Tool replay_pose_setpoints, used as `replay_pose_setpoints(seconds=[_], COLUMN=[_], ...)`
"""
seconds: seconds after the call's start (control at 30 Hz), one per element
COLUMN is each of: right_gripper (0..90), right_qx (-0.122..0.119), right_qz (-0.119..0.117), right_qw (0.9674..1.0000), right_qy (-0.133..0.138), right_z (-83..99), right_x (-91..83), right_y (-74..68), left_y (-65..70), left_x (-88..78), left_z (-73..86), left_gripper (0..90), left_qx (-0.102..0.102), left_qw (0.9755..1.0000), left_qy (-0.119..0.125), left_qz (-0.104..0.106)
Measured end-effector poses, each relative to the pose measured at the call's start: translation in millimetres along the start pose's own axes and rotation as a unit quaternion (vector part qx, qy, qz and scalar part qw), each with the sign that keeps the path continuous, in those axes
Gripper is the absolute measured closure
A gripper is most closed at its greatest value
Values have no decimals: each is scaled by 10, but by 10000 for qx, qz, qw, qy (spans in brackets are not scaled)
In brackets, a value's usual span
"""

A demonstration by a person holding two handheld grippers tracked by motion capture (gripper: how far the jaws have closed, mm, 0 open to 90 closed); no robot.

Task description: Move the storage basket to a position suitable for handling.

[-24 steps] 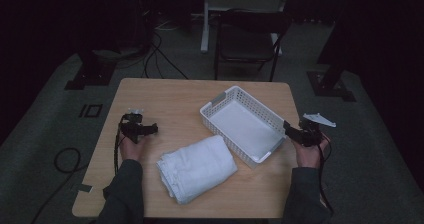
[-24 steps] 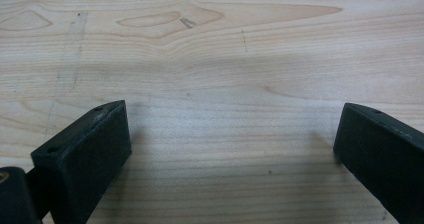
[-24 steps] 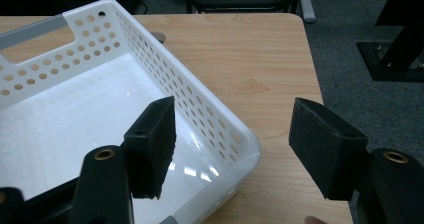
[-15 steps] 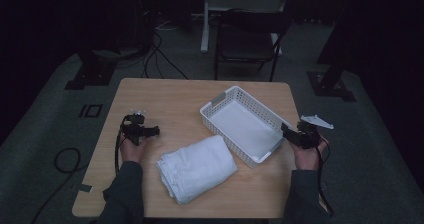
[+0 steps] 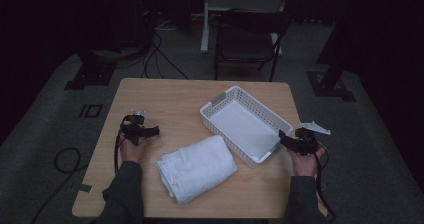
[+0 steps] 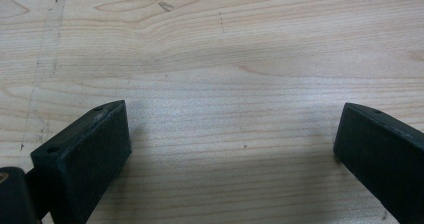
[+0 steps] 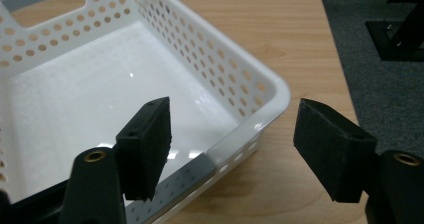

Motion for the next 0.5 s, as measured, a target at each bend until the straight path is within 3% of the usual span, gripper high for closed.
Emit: replay_pose_setpoints(seconds=[0.5], right_gripper=[232], right_qx=[97], right_qz=[145], right_qw=[9994], right_qy=[-300], right_z=[192], right_x=[48], right_y=[-106], left_y=[3], left_x=[3], left_z=[0], left_gripper=[14], left_qx=[-20], left_qw=[10000], left_qy=[40], left_qz=[-18])
Point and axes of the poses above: each handheld gripper's, and its own axes: x roughly forward along the jaws, z roughly out of its underside, y roughly to its right, the point moved 7 cm from there along x, roughly forward along the jaws, and after that the axes turned 7 degrees about x, right-handed, at the moved point
